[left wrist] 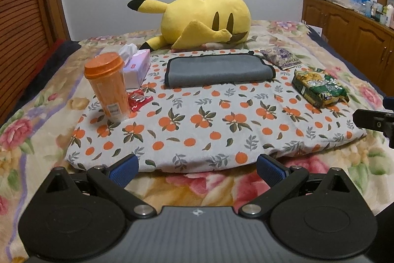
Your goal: Fold towel
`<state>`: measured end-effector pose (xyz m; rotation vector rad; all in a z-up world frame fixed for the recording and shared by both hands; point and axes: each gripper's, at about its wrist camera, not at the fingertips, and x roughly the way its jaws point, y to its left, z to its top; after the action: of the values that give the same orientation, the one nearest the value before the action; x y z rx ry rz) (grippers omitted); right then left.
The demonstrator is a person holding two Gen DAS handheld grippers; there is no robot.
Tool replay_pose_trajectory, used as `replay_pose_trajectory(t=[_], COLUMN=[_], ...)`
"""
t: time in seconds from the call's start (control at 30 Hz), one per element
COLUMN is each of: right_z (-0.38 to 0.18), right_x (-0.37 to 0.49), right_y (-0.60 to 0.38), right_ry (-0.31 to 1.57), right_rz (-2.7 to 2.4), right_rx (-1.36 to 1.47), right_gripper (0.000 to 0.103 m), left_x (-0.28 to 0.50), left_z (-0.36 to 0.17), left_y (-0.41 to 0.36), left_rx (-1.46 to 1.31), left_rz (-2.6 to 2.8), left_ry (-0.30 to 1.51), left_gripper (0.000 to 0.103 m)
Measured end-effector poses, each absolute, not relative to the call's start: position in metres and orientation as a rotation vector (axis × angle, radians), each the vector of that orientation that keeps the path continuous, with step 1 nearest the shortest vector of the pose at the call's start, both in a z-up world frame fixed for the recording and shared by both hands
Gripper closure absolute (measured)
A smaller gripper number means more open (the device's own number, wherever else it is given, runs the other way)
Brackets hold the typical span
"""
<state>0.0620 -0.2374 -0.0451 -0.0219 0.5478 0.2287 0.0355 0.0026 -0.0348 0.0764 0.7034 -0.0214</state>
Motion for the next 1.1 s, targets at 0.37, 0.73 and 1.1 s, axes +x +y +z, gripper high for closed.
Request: replay_pose_trajectory(t=[0.37,0.73,1.1], right_z=[-0.05,-0.049,-0.043], right_x=[0.064,0.059,0.052], right_y=[-0.241,-0.24,-0.245], right_ry=[0.565,0.537,0.468], right_rz=[0.205,0.196,0.192], right_rx=[0.001,-0.022,-0.001], right_gripper=[0.0,0.0,0.0], left_x=[0.032,0.018,0.011], left_z=[-0.039,-0.027,-0.02], left_y=[0.008,0.01,0.008], left_rx=[0.041,0.036,0.046], left_rz=[-0.011,0.004,0.002], left_ry=[0.678,0.582,0.513], left_gripper=[0.0,0.0,0.0])
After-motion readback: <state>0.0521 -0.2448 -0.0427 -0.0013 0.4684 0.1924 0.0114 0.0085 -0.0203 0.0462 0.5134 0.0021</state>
